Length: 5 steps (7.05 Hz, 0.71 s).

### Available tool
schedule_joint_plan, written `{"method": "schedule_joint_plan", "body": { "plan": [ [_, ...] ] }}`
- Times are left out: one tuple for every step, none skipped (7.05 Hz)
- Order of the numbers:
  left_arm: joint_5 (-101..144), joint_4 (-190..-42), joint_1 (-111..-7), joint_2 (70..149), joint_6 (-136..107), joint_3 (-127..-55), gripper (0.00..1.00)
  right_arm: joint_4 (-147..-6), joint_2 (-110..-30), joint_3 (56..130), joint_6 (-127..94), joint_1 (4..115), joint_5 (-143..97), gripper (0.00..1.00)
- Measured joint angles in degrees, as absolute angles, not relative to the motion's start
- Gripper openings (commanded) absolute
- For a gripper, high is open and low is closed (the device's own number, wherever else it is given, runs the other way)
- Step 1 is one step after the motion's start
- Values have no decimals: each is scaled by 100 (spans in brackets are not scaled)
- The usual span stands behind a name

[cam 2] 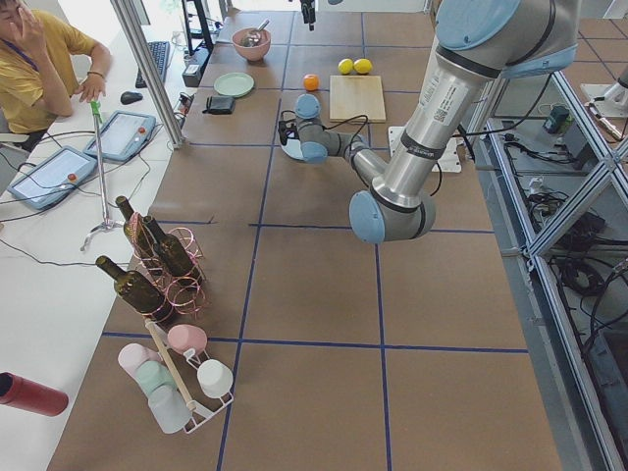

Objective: Pick orange to plate
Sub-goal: 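Push the white plate with the left gripper toward the table center, then reach the right gripper down over the orange and close on it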

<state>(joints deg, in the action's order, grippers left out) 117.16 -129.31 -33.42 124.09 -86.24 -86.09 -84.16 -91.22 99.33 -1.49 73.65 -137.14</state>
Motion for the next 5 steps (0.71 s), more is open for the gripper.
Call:
{"method": "schedule_joint_plan", "body": {
  "plan": [
    [11716, -12941, -3363, 12363, -8635, -8694, 79, -7986, -9114, 10101, -1157, 6976, -13686, 100],
    [11716, -12944, -3380, 12332, -8632, -8725, 79, -7192, -9114, 10197, -2550, 6494, -13549, 99],
    [11716, -12946, -3401, 12320, -8630, -8739, 79, -6497, -9088, 10275, -3841, 5957, -13207, 99],
    [11716, -12946, -3419, 12313, -8635, -8742, 79, -6156, -9019, 10342, -4658, 5479, -12786, 100],
    [11716, -12949, -3433, 12290, -8634, -8744, 79, -6042, -8929, 10343, -5067, 5187, -12479, 100]
  ]
}}
